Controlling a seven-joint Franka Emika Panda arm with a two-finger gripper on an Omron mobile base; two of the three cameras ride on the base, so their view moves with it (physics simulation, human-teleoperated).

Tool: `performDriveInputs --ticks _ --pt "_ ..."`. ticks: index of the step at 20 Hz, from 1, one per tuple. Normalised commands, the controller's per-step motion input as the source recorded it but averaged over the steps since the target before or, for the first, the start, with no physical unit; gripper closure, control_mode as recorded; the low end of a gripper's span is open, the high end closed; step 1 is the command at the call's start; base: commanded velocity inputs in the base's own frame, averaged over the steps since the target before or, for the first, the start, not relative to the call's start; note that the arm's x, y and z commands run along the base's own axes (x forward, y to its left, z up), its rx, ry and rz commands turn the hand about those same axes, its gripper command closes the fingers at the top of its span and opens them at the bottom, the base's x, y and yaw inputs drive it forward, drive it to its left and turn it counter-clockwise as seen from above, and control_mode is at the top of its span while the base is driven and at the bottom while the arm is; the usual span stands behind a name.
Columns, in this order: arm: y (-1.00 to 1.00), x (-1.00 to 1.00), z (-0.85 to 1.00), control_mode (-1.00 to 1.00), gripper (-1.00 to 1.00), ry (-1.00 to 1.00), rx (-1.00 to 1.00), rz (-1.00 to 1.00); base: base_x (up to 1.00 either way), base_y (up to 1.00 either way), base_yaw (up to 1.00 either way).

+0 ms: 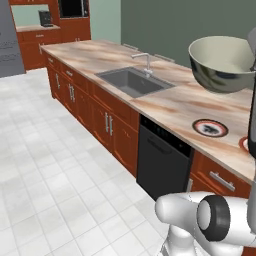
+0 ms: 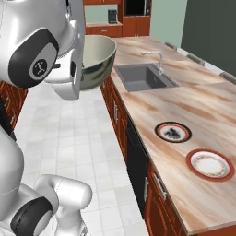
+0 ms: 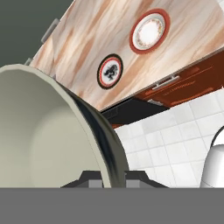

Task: Move the bowls from the cabinet to the plates on the dining table.

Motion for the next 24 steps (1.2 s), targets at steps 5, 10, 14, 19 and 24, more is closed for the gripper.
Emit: performDriveInputs --ticks 5,10,14,19,24 --pt "0.00 0.00 0.00 1.00 1.00 0.00 0.00 0.00 0.62 0.00 0.01" --pt "0.00 0.00 0.00 1.00 1.00 0.00 0.00 0.00 0.62 -0.02 0.01" --pt "0.00 0.00 0.00 1.00 1.00 0.00 0.00 0.00 0.55 -0.16 0.02" --pt "0.00 0.00 0.00 1.00 1.00 0.00 0.00 0.00 0.03 -0.10 -0.22" --pt "0.00 0.00 0.00 1.00 1.00 0.00 0.00 0.00 0.00 0.00 -0.25"
